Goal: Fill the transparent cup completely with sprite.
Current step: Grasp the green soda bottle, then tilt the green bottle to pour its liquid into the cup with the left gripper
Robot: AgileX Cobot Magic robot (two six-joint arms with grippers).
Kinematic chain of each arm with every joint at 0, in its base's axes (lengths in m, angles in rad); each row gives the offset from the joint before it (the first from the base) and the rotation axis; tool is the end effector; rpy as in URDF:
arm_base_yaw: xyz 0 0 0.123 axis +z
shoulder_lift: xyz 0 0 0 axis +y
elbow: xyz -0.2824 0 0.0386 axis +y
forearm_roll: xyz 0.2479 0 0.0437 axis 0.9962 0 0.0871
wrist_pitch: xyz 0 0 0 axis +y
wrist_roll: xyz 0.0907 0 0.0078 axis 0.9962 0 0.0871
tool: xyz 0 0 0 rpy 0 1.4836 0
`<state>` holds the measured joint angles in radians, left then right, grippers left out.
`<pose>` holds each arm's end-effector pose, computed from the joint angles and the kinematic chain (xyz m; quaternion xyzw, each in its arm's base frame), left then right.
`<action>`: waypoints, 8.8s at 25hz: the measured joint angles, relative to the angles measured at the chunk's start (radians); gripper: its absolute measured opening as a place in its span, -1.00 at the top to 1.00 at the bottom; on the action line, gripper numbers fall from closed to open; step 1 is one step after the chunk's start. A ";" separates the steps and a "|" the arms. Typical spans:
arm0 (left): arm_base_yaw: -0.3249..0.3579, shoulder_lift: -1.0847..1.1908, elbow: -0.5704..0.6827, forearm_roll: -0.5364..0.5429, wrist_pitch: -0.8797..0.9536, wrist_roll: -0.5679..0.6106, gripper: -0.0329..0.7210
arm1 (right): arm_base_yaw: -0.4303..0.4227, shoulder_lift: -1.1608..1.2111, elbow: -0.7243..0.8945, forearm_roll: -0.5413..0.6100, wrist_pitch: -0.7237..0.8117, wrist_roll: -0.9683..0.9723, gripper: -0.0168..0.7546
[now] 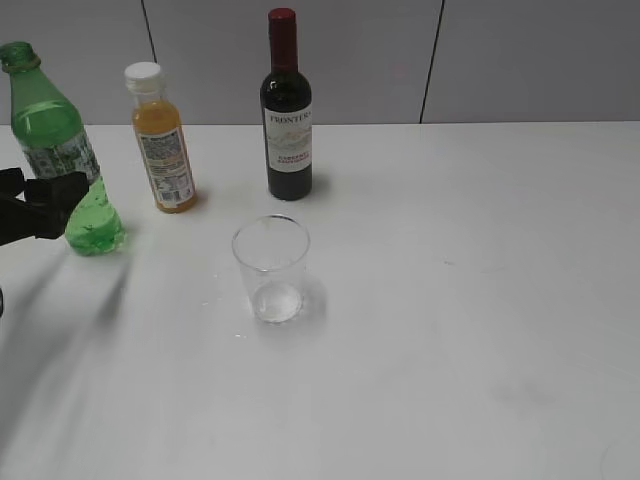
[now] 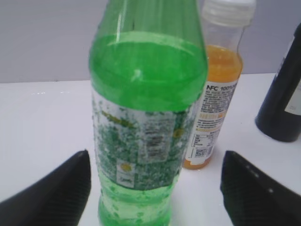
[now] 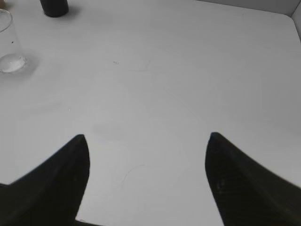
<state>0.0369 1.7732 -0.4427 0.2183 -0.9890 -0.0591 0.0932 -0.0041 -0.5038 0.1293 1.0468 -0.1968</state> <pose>0.2828 -0.0060 0.1379 0.0652 0.7904 -0.0421 0.6077 -0.0066 0.0096 0.2799 -0.1245 0.8365 0.0371 0.5323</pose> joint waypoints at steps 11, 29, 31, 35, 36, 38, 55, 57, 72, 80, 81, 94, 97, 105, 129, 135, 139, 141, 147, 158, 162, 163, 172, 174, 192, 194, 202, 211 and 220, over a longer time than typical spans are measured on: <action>0.000 0.119 -0.099 -0.001 -0.028 0.000 -0.85 | 0.000 0.000 0.000 0.000 0.000 0.000 -0.55; 0.000 0.273 -0.258 0.008 -0.068 0.000 -0.85 | 0.000 0.000 0.000 0.000 0.000 0.001 -0.55; 0.000 0.291 -0.267 0.008 -0.085 0.000 -0.83 | 0.000 0.000 0.000 0.000 0.000 0.001 -0.55; 0.000 0.313 -0.268 0.011 -0.109 0.000 -0.65 | 0.000 0.000 0.000 0.000 0.000 0.001 -0.55; 0.000 0.315 -0.268 0.011 -0.115 0.000 -0.58 | 0.000 0.000 0.000 0.000 0.000 0.001 -0.55; 0.000 0.319 -0.268 0.005 -0.129 0.000 -0.42 | 0.000 0.000 0.000 0.000 0.000 0.001 -0.55; -0.027 0.172 -0.157 -0.100 -0.115 0.040 -0.33 | 0.000 0.000 0.000 0.000 0.000 0.002 -0.55; -0.073 0.123 -0.116 -0.203 -0.103 0.112 -0.33 | 0.000 0.000 0.000 0.000 0.000 0.002 -0.55; -0.523 0.000 -0.044 -0.860 -0.068 0.799 -0.33 | 0.000 0.000 0.000 0.001 0.000 0.002 -0.55; -0.553 -0.001 -0.044 -0.895 -0.068 1.103 -0.33 | 0.000 0.000 0.000 0.001 0.000 0.002 -0.55; -0.553 -0.001 -0.044 -0.897 -0.068 1.136 -0.33 | 0.000 0.000 0.000 0.001 0.000 0.002 -0.55; -0.553 -0.002 -0.044 -0.925 -0.122 1.445 -0.33 | 0.000 0.000 0.000 0.001 0.000 0.002 -0.55; -0.553 -0.002 -0.044 -0.929 -0.136 1.489 -0.33 | 0.000 0.000 0.000 0.001 0.000 0.002 -0.55; -0.553 -0.002 -0.044 -0.951 -0.136 1.567 -0.33 | 0.000 0.000 0.000 0.001 0.000 0.001 -0.55; -0.553 -0.002 -0.044 -0.977 -0.136 1.782 -0.33 | 0.000 0.000 0.000 0.001 0.000 0.001 -0.55; -0.553 -0.002 -0.044 -0.977 -0.136 1.821 -0.33 | 0.000 0.000 0.000 0.001 0.000 0.001 -0.55; -0.553 -0.002 -0.044 -0.977 -0.136 1.848 -0.33 | 0.000 0.000 0.000 0.001 0.000 0.001 -0.55; -0.553 -0.002 -0.044 -0.977 -0.137 1.851 -0.33 | 0.000 0.000 0.000 0.001 0.000 0.001 -0.55; -0.553 -0.002 -0.044 -0.977 -0.151 1.852 -0.33 | 0.000 0.000 0.000 0.001 0.000 0.001 -0.55; -0.553 -0.002 -0.044 -0.977 -0.160 1.904 -0.33 | 0.000 0.000 0.000 0.001 0.000 0.001 -0.55; -0.553 -0.002 -0.044 -0.976 -0.161 1.933 -0.33 | 0.000 0.000 0.000 0.001 0.000 0.001 -0.55; -0.553 -0.002 -0.044 -0.975 -0.162 1.939 -0.32 | 0.000 0.000 0.000 0.001 0.000 0.001 -0.55; -0.553 -0.002 -0.044 -0.968 -0.166 1.952 -0.32 | 0.000 0.000 0.000 0.001 0.000 0.001 -0.55; -0.553 -0.002 -0.044 -0.965 -0.167 1.953 -0.32 | 0.000 0.000 0.000 0.001 0.000 0.001 -0.55; -0.553 -0.002 -0.044 -0.935 -0.171 1.982 -0.32 | 0.000 0.000 0.000 0.001 0.000 0.002 -0.55; -0.553 -0.002 -0.044 -0.935 -0.173 1.982 -0.32 | 0.000 0.000 0.000 0.001 0.000 0.002 -0.55; -0.553 -0.002 -0.044 -0.934 -0.174 1.982 -0.32 | 0.000 0.000 0.000 0.001 0.000 0.001 -0.55; -0.553 -0.004 -0.044 -0.932 -0.174 1.982 -0.32 | 0.000 0.000 0.000 0.001 0.000 0.001 -0.55; -0.553 -0.004 -0.044 -0.925 -0.163 1.776 -0.32 | 0.000 0.000 0.000 0.001 0.000 0.002 -0.55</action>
<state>-0.5157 1.7697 -0.4870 -0.7064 -1.1522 1.7171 0.0932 -0.0041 -0.5038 0.1302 1.0468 -0.1944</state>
